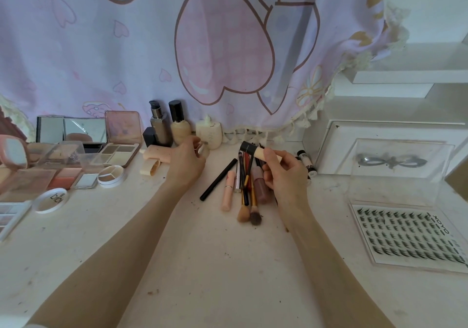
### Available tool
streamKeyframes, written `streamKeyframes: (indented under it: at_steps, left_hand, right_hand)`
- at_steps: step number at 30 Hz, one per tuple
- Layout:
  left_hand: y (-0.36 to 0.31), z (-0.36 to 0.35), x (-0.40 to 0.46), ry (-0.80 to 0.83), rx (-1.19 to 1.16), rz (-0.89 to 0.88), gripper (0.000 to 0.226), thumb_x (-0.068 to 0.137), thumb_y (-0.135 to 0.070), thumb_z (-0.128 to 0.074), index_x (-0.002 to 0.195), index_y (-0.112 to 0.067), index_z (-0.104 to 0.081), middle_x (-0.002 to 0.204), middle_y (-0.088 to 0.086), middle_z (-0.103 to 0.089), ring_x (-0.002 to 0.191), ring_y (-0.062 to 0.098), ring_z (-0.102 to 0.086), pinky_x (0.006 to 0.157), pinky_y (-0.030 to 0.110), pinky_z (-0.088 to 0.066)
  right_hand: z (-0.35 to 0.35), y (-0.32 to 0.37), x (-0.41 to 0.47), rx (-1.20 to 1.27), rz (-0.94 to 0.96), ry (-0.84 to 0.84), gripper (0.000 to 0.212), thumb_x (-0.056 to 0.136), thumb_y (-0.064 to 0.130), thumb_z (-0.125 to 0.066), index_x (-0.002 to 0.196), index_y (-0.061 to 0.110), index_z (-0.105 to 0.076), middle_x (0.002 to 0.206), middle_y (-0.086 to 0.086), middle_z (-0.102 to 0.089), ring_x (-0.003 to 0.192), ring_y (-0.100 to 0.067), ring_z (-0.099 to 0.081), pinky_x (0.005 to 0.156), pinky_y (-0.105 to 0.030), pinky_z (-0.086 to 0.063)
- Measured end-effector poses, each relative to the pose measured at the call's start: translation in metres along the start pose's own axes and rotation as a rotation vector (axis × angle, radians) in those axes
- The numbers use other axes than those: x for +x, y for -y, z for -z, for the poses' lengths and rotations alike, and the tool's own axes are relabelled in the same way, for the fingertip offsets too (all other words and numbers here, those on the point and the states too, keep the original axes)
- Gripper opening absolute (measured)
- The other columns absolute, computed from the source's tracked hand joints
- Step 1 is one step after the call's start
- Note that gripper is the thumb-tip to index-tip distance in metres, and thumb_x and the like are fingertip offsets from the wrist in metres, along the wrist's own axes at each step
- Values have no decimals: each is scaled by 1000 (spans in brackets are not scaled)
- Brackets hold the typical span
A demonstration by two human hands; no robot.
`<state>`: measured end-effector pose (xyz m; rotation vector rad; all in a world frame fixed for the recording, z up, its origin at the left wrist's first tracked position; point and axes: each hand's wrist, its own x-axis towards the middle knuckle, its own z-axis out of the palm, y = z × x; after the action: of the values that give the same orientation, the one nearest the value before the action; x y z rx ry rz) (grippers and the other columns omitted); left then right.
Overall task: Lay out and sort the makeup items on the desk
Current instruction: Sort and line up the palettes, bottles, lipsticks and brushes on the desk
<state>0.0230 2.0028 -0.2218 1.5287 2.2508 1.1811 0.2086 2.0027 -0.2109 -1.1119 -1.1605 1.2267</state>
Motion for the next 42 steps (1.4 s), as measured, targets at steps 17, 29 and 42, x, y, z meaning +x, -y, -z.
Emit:
streamKeyframes:
  at_steps: [17,29,42]
  left_hand:
    - [-3,4,-7,-47,126,-79,45,89,-5,-55,133,-4,-44,133,14,-43,119,26,-44,100,29,-34]
    - [-24,52,-82,87,-127,-396,22,87,-15,-62,101,-28,-52,84,-13,-55,76,5,-52,71,15,-42]
    - [-7,63,-102,86,-24,-298,5,99,-22,-32,97,-21,-37,74,-17,-41,61,-1,-44,57,13,-33]
  right_hand:
    - [-1,1,-2,-11,7,13,12,89,28,-60,80,23,-65,52,8,-55,59,-5,-52,94,-37,-48]
    - [-9,15,-32,34,-20,360,28,89,31,-59,70,9,-60,52,-2,-47,38,-11,-34,37,-21,-28]
    - [-32,14,-63,-78,25,534,24,94,19,-52,72,11,-58,52,2,-47,40,-5,-35,42,-16,-28]
